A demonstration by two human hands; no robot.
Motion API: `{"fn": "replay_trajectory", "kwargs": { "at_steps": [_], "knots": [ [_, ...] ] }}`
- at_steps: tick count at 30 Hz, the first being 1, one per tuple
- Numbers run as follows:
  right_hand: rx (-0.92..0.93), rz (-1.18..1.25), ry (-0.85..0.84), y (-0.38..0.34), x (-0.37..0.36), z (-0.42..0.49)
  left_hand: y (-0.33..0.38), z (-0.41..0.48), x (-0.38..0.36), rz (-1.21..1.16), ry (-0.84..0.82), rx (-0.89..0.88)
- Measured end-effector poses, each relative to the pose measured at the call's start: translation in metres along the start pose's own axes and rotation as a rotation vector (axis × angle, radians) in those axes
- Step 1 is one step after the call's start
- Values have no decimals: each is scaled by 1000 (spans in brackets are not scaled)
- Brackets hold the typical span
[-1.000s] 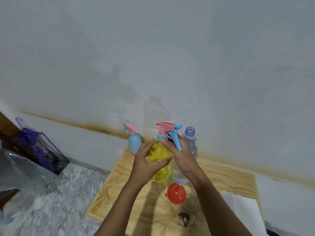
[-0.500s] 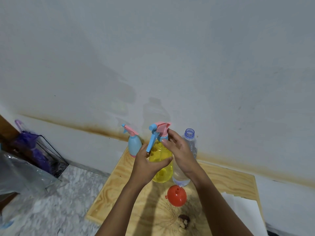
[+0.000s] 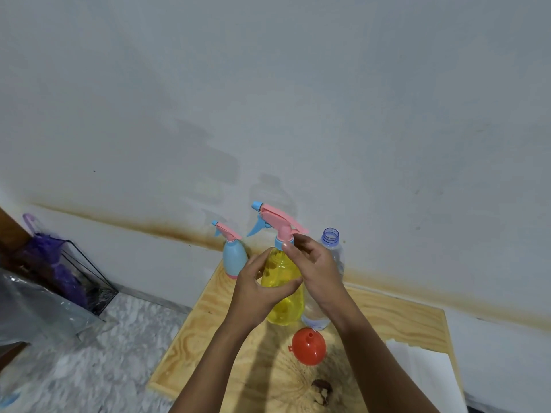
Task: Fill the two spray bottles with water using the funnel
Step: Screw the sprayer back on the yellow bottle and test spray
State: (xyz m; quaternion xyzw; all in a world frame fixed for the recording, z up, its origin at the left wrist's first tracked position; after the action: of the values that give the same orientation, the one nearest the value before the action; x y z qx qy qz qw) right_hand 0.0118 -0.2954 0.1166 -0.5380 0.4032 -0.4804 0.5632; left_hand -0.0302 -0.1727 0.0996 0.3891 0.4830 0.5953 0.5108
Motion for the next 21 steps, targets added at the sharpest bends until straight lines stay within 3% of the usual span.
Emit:
{"fn": "replay_trajectory", "kwargs": {
  "at_steps": [3, 9, 13, 17, 21],
  "knots": [
    [35, 2, 56, -6, 1, -1, 0, -1, 2, -23, 18, 10],
    [40, -136, -99, -12, -2, -1, 1, -1, 1, 15, -65, 1],
    [96, -355, 93, -10, -1, -5, 2, -2, -1, 22, -52, -27],
    [108, -378, 145, -7, -9, -9, -1, -2, 2, 55, -54, -32],
    [108, -289, -50, -9, -7, -5, -8, -4, 10, 58, -108, 56]
  ]
}}
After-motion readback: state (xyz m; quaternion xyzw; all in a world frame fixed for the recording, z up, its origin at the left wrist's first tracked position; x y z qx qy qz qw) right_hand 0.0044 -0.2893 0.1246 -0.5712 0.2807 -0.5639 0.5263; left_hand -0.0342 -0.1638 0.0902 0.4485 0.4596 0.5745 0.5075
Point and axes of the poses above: each hand's wrist, its own z-axis towards the middle knuckle, its own x-axis out of the back of the hand, y = z × x, the point moved 6 cm from there along z, towards the middle knuckle, and after that the axes turned 15 degrees about -z, right-handed, at the moved point
